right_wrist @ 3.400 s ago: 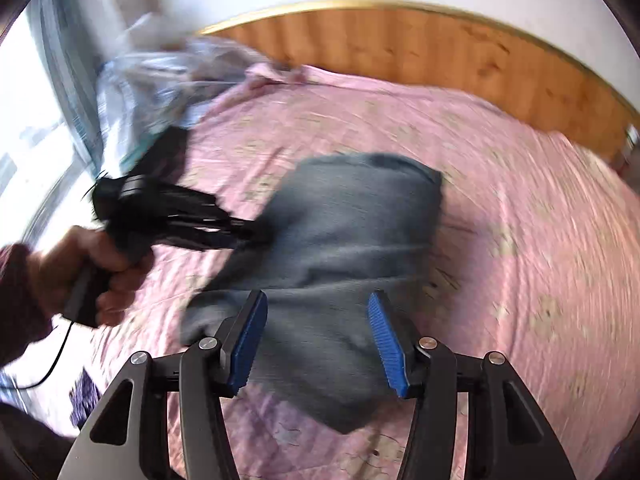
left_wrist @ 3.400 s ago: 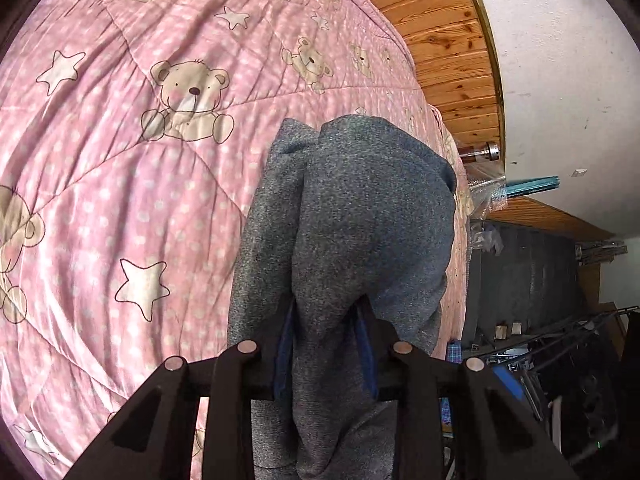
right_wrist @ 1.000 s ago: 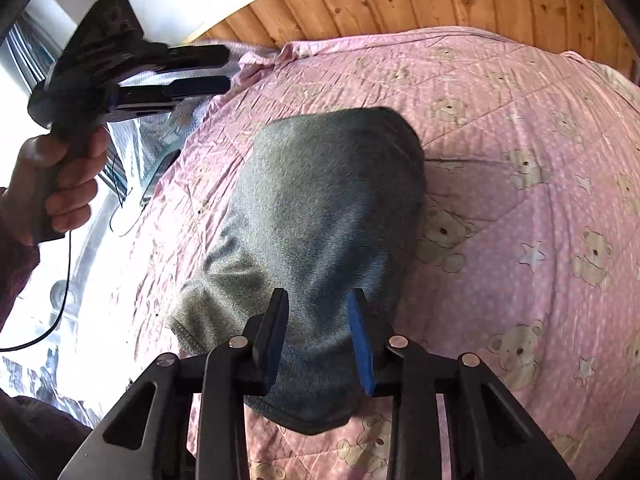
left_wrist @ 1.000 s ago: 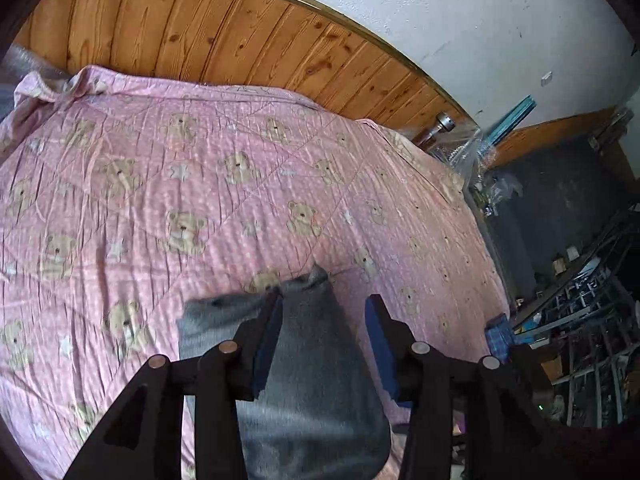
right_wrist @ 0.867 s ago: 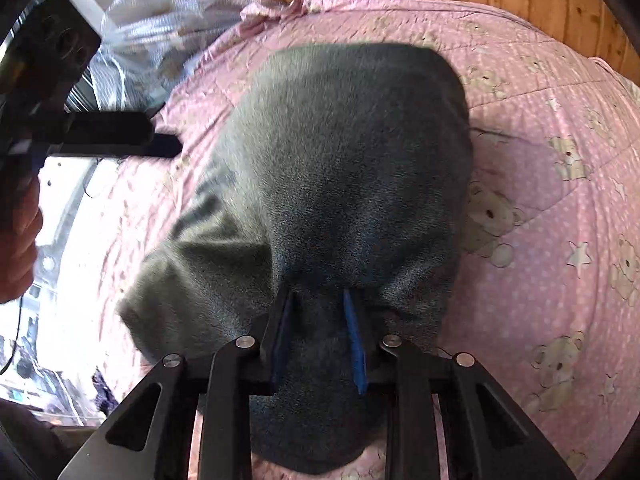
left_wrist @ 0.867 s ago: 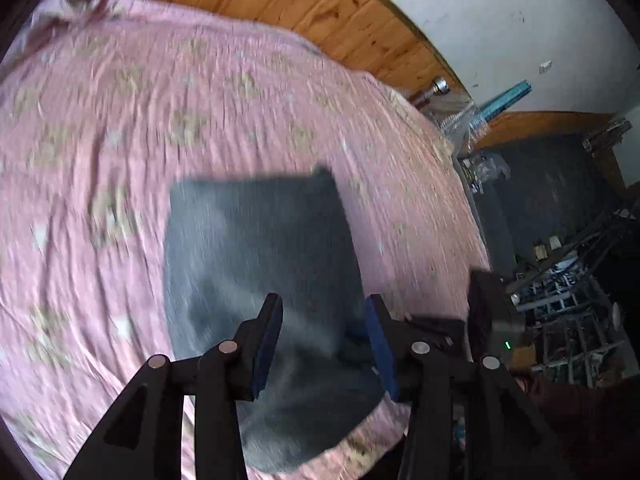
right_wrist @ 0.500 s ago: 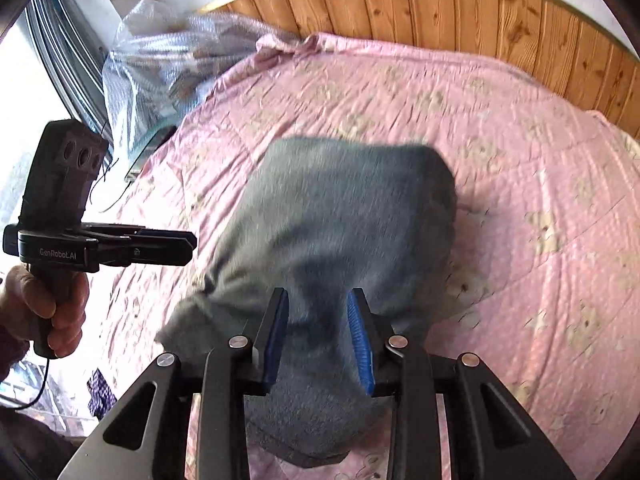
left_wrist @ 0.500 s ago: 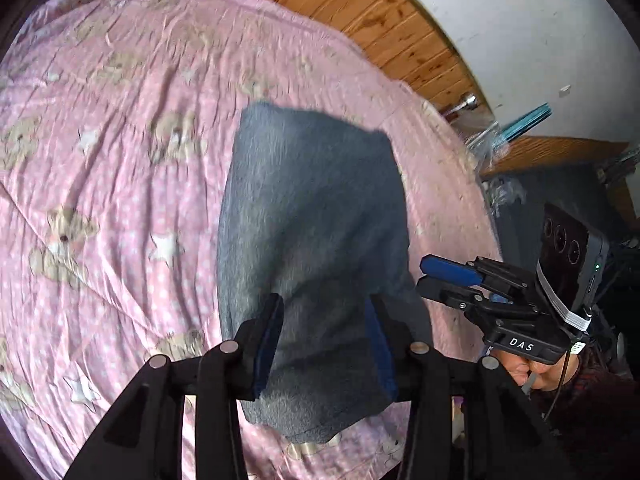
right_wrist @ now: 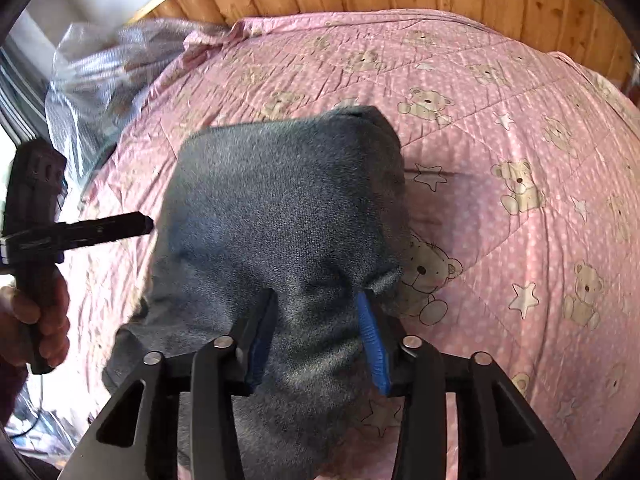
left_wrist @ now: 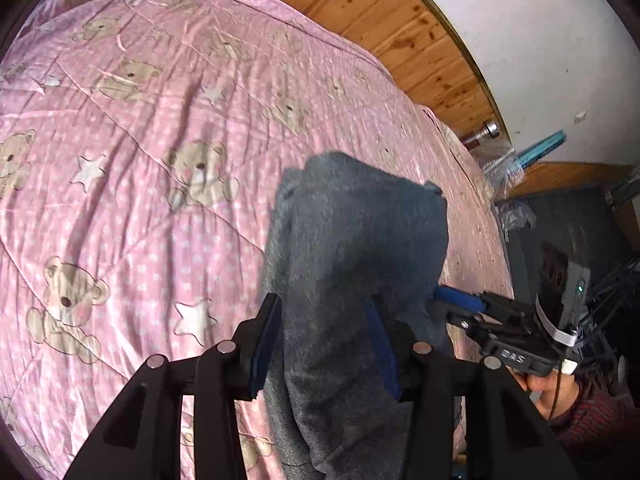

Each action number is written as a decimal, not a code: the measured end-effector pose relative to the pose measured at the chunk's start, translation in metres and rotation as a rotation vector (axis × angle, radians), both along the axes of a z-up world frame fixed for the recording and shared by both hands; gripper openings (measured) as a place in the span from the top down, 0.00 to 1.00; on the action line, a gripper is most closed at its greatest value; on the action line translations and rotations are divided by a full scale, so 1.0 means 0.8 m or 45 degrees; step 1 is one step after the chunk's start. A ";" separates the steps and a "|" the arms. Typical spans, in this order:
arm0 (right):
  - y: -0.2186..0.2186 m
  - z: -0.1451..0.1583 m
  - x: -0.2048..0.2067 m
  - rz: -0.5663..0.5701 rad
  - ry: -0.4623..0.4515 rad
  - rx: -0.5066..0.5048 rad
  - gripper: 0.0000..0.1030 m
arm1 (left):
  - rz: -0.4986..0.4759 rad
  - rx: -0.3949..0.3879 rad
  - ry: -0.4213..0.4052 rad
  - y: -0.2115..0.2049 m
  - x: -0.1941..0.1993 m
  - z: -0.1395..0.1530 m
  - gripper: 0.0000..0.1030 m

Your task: Fold clothes

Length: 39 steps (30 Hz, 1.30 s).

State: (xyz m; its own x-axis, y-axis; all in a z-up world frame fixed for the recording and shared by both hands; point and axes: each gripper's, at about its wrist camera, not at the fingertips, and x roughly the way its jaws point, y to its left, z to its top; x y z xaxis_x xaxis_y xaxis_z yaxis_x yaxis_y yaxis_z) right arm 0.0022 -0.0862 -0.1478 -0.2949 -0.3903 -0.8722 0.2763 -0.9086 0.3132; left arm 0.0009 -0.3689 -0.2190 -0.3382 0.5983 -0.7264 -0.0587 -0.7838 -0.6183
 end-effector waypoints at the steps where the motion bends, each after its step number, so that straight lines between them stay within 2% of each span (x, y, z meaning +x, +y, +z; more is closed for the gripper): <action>1: 0.011 -0.003 0.005 -0.049 -0.041 -0.049 0.43 | 0.030 0.001 -0.018 -0.005 -0.005 -0.006 0.44; 3: 0.022 -0.020 0.015 -0.084 -0.149 -0.107 0.42 | 0.034 0.031 -0.094 -0.003 -0.017 -0.027 0.43; 5: 0.020 -0.049 0.023 -0.053 -0.252 -0.129 0.42 | 0.015 0.076 -0.139 0.003 -0.026 -0.041 0.43; 7: 0.018 -0.058 0.025 -0.050 -0.281 -0.209 0.43 | 0.002 0.123 -0.154 0.010 -0.031 -0.044 0.43; 8: 0.017 -0.061 0.025 -0.050 -0.293 -0.252 0.46 | 0.003 0.128 -0.164 0.013 -0.034 -0.045 0.43; 10: 0.008 -0.051 0.025 -0.007 -0.270 -0.238 0.63 | 0.014 0.141 -0.186 0.020 -0.038 -0.047 0.43; 11: 0.004 -0.044 0.023 0.017 -0.268 -0.230 0.66 | 0.031 0.164 -0.200 0.021 -0.040 -0.048 0.46; 13: 0.003 -0.022 0.015 0.083 -0.261 -0.216 0.75 | 0.068 0.201 -0.222 0.020 -0.038 -0.046 0.65; 14: 0.002 -0.006 0.008 0.136 -0.249 -0.201 0.76 | 0.095 0.223 -0.227 0.018 -0.035 -0.041 0.71; 17: 0.002 0.054 -0.035 0.382 -0.162 -0.100 0.77 | 0.217 0.299 -0.221 0.010 -0.015 -0.015 0.77; 22: -0.011 0.140 -0.167 0.949 -0.086 0.112 0.75 | 0.530 0.448 -0.191 0.031 0.031 0.049 0.77; 25: -0.045 0.155 -0.258 1.189 -0.107 0.273 0.74 | 0.647 0.443 -0.158 0.072 0.023 0.085 0.77; 27: -0.073 0.144 -0.308 1.257 -0.120 0.380 0.73 | 0.697 0.418 -0.154 0.095 -0.006 0.093 0.77; 29: -0.095 0.119 -0.358 1.137 -0.054 0.483 0.67 | 0.734 0.350 -0.160 0.108 -0.047 0.083 0.77; 30: -0.101 0.105 -0.381 0.996 -0.006 0.525 0.60 | 0.739 0.297 -0.149 0.109 -0.066 0.070 0.77; 32: -0.099 0.092 -0.404 0.735 0.093 0.547 0.61 | 0.712 0.168 -0.126 0.105 -0.094 0.042 0.77; 33: -0.088 0.092 -0.404 0.641 0.132 0.516 0.61 | 0.704 0.138 -0.142 0.098 -0.097 0.030 0.77; 35: -0.054 0.093 -0.374 0.512 0.169 0.347 0.61 | 0.677 0.167 -0.145 0.082 -0.093 0.025 0.77; 38: -0.014 0.077 -0.314 0.392 0.149 0.110 0.61 | 0.600 0.236 -0.013 0.072 -0.094 0.047 0.76; 39: -0.005 0.061 -0.296 0.370 0.127 0.088 0.61 | 0.544 0.231 0.015 0.075 -0.104 0.051 0.76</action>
